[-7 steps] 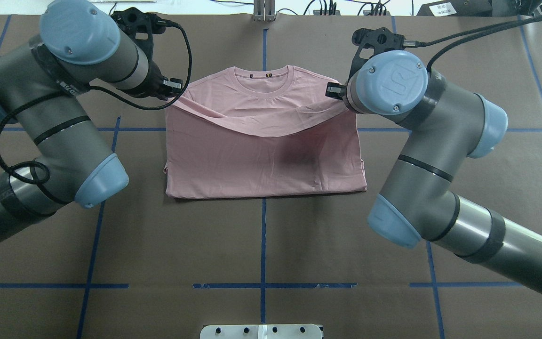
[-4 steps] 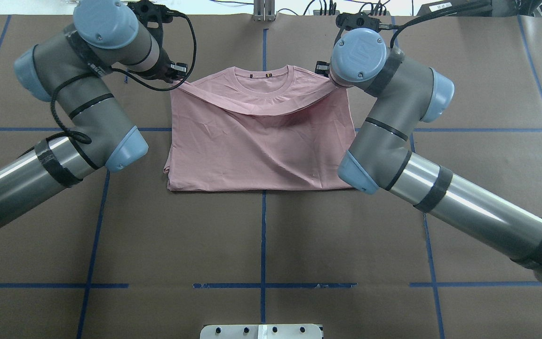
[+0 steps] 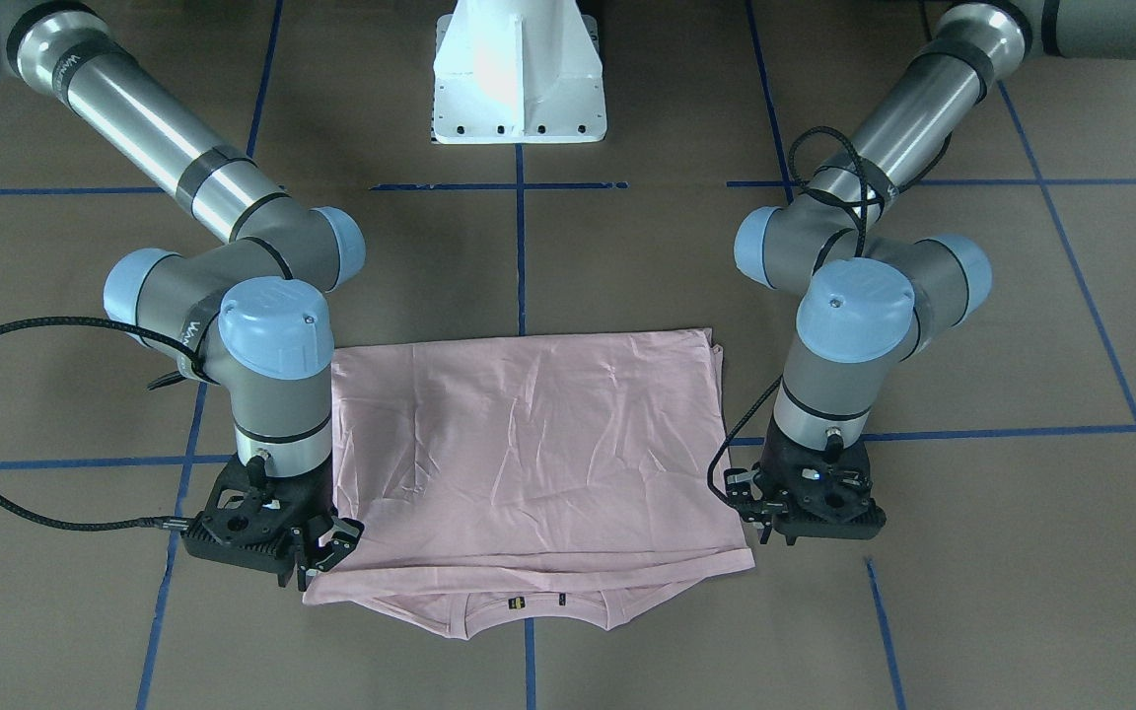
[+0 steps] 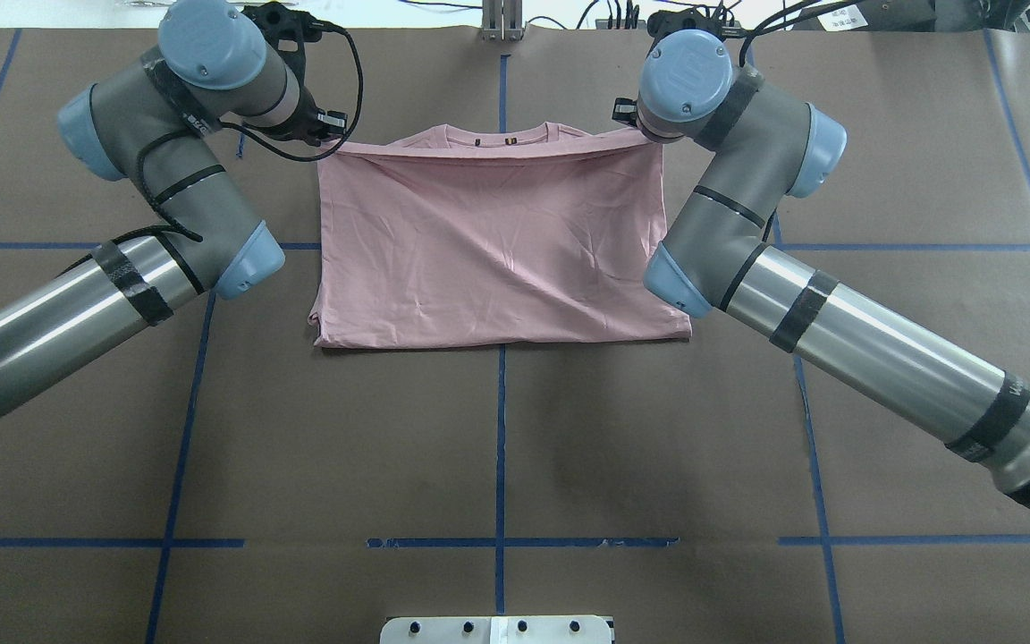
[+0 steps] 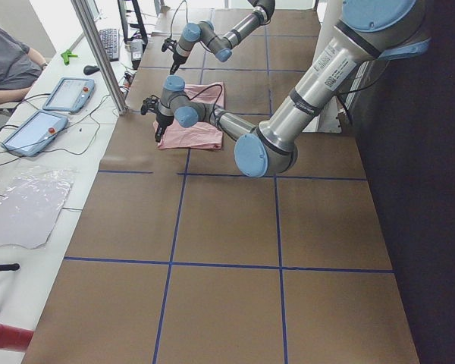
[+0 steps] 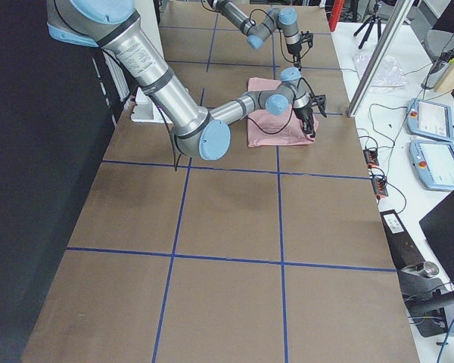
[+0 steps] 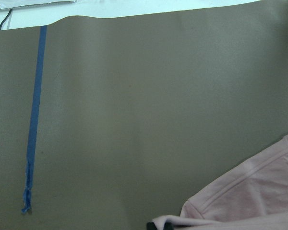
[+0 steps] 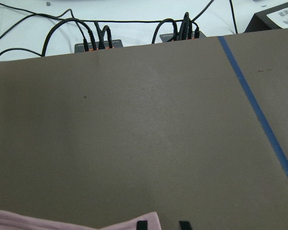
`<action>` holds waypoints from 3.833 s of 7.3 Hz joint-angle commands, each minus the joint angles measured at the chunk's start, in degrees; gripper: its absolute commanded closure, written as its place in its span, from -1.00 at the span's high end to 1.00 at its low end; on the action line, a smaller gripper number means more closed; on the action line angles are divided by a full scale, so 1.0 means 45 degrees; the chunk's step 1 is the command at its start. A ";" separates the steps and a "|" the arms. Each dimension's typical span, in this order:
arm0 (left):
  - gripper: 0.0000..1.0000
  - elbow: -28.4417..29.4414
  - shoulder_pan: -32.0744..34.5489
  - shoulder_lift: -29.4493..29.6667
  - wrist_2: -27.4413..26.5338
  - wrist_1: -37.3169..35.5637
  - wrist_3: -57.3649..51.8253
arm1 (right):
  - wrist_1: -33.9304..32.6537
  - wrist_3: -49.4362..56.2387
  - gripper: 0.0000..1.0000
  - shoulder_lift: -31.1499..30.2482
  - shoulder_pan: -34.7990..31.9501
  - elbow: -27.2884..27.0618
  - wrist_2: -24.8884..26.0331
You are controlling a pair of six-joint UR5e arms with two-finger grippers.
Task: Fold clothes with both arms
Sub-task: 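Open both grippers at the collar and raise them off the shirt, then lower the left gripper to the folded shirt's side edge while the right gripper hovers, then grasp the side edge with the left gripper and drag it away from the robot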
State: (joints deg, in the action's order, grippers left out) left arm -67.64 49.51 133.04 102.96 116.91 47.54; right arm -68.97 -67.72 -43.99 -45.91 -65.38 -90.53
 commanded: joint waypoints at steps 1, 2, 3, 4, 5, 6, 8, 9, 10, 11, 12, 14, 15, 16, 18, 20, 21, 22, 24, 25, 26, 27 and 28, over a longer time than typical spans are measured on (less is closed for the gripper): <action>1.00 -0.0665 0.0229 -0.0459 0.0321 0.0289 -0.1011 | 0.0053 0.1139 1.00 -0.0008 -0.0323 -0.0273 -0.1010; 1.00 -0.2334 0.0210 -0.1604 0.0497 0.0271 -0.0995 | 0.0034 0.1336 1.00 -0.0086 -0.0344 -0.0547 -0.1247; 1.00 -0.3782 0.0094 -0.2660 0.0886 0.0271 -0.0879 | 0.0053 0.1841 1.00 -0.0222 -0.0402 -0.0898 -0.1811; 1.00 -0.4995 -0.0101 -0.3579 0.0928 0.0251 -0.0607 | 0.0072 0.1962 1.00 -0.0649 -0.0422 -0.1539 -0.2203; 1.00 -0.6187 -0.0973 -0.4652 0.0871 0.0271 0.0247 | -0.0024 0.1963 1.00 -0.0963 -0.0422 -0.2203 -0.2246; 0.83 -0.6779 -0.1852 -0.5146 0.0715 0.0367 0.1976 | -0.0045 0.1944 1.00 -0.0985 -0.0403 -0.2268 -0.2227; 0.13 -0.6610 -0.3708 -0.5190 -0.0746 0.0368 0.4117 | -0.0025 0.1944 1.00 -0.0985 -0.0422 -0.2288 -0.2226; 0.13 -0.6590 -0.3871 -0.5132 -0.0770 0.0368 0.4239 | -0.0006 0.1944 1.00 -0.0985 -0.0403 -0.2288 -0.2207; 0.13 -0.6512 -0.3950 -0.5112 -0.0771 0.0349 0.4221 | -0.0006 0.1944 1.00 -0.0985 -0.0422 -0.2288 -0.2207; 0.13 -0.6511 -0.3950 -0.5112 -0.0790 0.0330 0.4220 | -0.0006 0.1944 1.00 -0.0985 -0.0403 -0.2288 -0.2207; 0.08 -0.6492 -0.3950 -0.5112 -0.0790 0.0291 0.4220 | -0.0006 0.1924 1.00 -0.1005 -0.0422 -0.2288 -0.2207; -0.91 -0.6336 -0.3970 -0.5093 -0.0790 0.0290 0.4201 | -0.0006 0.1924 1.00 -0.0985 -0.0422 -0.2288 -0.2207; -1.00 -0.6355 -0.3970 -0.5112 -0.0790 0.0290 0.4181 | -0.0006 0.1924 1.00 -0.1005 -0.0422 -0.2288 -0.2207; -1.00 -0.6374 -0.3970 -0.5151 -0.0809 0.0290 0.4143 | -0.0006 0.1924 1.00 -0.1005 -0.0422 -0.2288 -0.2207; -1.00 -0.6763 -0.3718 -0.5365 -0.0712 0.0290 0.3039 | 0.0014 0.1905 1.00 -0.1005 -0.0422 -0.2288 -0.2207; -1.00 -0.6087 -0.2125 -0.5464 -0.0732 0.0329 0.0504 | 0.0014 0.1904 1.00 -0.1005 -0.0422 -0.2268 -0.2207; -1.00 -0.4999 -0.1051 -0.5116 -0.0732 0.0407 -0.0573 | 0.0053 0.1885 1.00 -0.1063 -0.0403 -0.2268 -0.2188; -1.00 -0.3402 -0.0035 -0.3913 -0.0732 0.0388 -0.1474 | 0.0072 0.1866 1.00 -0.1083 -0.0403 -0.2288 -0.2187; -1.00 0.0790 0.0852 -0.1123 -0.0867 0.1705 -0.1795 | 0.0072 0.1865 1.00 -0.1083 -0.0403 -0.2288 -0.2148; -1.00 0.3442 0.1009 0.0361 -0.1854 0.2915 -0.1795 | 0.0072 0.1865 1.00 -0.1083 -0.0403 -0.2288 -0.2148; -1.00 0.4803 0.1107 0.1207 -0.2038 0.3294 -0.1795 | 0.0072 0.1846 1.00 -0.1064 -0.0403 -0.2288 -0.2129; -1.00 0.4817 0.1205 0.1100 -0.2040 0.3472 -0.1795 | 0.0072 0.1749 1.00 -0.1025 -0.0384 -0.2288 -0.2129; 0.98 0.4681 0.1225 0.0403 -0.2001 0.4054 -0.1815 | 0.0092 0.1594 1.00 -0.0947 -0.0287 -0.2269 -0.2109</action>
State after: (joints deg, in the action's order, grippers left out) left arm -47.60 54.67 136.52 94.13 132.36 39.46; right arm -68.62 -59.85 -48.60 -47.55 -75.67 -100.10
